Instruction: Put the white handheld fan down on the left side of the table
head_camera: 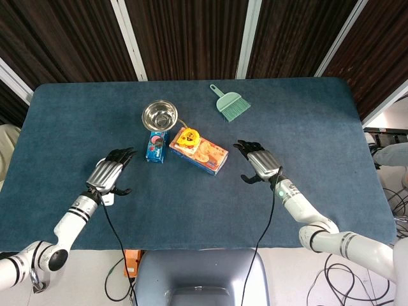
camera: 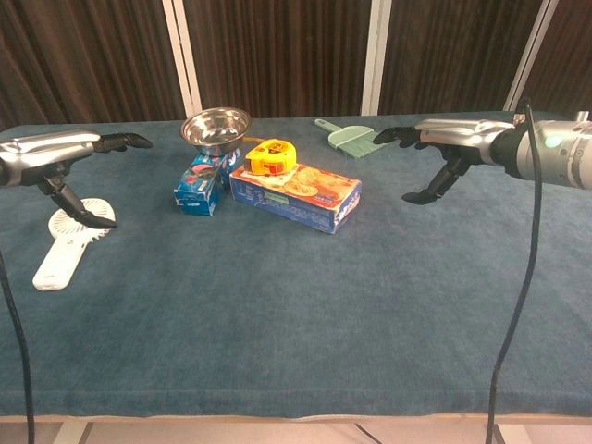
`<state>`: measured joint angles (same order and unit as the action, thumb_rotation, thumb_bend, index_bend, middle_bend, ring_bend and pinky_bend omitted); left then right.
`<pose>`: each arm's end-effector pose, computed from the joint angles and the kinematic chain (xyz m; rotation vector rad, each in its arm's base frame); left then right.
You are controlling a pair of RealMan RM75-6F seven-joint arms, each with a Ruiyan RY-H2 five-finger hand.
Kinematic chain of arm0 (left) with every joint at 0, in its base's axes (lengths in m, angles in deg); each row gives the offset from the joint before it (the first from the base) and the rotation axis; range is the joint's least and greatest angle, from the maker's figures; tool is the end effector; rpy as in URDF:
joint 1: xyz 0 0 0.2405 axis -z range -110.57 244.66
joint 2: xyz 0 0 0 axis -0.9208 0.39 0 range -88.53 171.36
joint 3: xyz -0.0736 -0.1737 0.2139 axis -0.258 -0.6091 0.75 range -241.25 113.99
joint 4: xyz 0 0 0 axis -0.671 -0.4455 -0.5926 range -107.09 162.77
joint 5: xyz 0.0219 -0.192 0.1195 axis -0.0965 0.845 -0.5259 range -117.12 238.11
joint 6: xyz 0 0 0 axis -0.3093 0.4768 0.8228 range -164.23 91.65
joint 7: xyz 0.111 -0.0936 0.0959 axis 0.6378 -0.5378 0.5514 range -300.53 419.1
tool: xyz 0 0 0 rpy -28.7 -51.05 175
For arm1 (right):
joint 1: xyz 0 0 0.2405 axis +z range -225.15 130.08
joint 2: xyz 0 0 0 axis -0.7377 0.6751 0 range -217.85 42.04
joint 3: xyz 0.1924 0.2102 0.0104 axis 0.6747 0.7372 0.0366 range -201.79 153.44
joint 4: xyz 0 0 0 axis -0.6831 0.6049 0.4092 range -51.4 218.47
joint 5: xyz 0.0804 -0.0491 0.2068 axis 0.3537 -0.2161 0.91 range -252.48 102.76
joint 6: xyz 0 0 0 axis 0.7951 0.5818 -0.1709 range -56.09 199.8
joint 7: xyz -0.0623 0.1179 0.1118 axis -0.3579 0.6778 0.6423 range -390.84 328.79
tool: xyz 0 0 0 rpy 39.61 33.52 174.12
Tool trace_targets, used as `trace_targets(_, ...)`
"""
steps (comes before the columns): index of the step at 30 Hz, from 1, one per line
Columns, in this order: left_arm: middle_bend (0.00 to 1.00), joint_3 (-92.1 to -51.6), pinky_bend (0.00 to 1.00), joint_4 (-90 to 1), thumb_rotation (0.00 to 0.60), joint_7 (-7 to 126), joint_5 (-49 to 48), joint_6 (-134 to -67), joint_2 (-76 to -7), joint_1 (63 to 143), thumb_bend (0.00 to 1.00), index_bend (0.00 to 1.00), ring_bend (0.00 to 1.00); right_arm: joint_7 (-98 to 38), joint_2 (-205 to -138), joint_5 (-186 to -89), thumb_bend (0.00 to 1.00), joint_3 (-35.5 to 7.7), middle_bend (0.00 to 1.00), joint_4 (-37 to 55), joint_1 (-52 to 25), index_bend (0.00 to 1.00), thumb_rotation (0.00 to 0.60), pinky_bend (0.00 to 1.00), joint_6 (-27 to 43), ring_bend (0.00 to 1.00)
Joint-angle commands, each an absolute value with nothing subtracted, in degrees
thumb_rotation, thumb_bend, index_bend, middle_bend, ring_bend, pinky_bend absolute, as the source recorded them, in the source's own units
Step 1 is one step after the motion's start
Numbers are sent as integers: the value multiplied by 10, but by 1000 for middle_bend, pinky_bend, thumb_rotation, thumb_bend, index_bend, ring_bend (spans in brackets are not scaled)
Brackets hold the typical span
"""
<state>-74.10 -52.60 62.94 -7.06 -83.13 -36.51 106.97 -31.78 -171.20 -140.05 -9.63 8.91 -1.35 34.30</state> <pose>-0.2290 0.4212 0.0225 -1.8023 -1.0638 -0.8517 -0.1879 -0.4539 -0.0130 1.8637 -1.1633 0.8759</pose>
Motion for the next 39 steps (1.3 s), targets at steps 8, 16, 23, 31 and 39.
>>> trace_targets(8,0,-712,25,-606,600,681,-113,-1005,-317,984,173,12,0,-334,-1619,-1440,274,-133,0,-30,-77,0,600,0,245,0)
trace_targets(16,0,-647,17,-612,600,617,-217,-1215,-308,841,212,249,0,-304,-1466,-1559,274,-243,0,-153,-258,0,600,0,42,0)
trace_targets(23,0,-635,17,-520,545,610,-233,-1209,-388,825,470,407,0,-246,-1468,-1612,274,-289,0,-112,-373,0,600,0,-97,0)
trace_targets(31,0,-674,17,-447,492,626,-195,-1122,-460,871,622,422,0,-232,-1474,-1633,274,-289,0,-99,-398,0,600,0,-121,0)
trace_targets(39,0,-708,17,-416,455,674,-144,-1051,-498,908,633,403,0,-235,-1466,-1617,274,-280,0,-107,-396,0,600,0,-91,0)
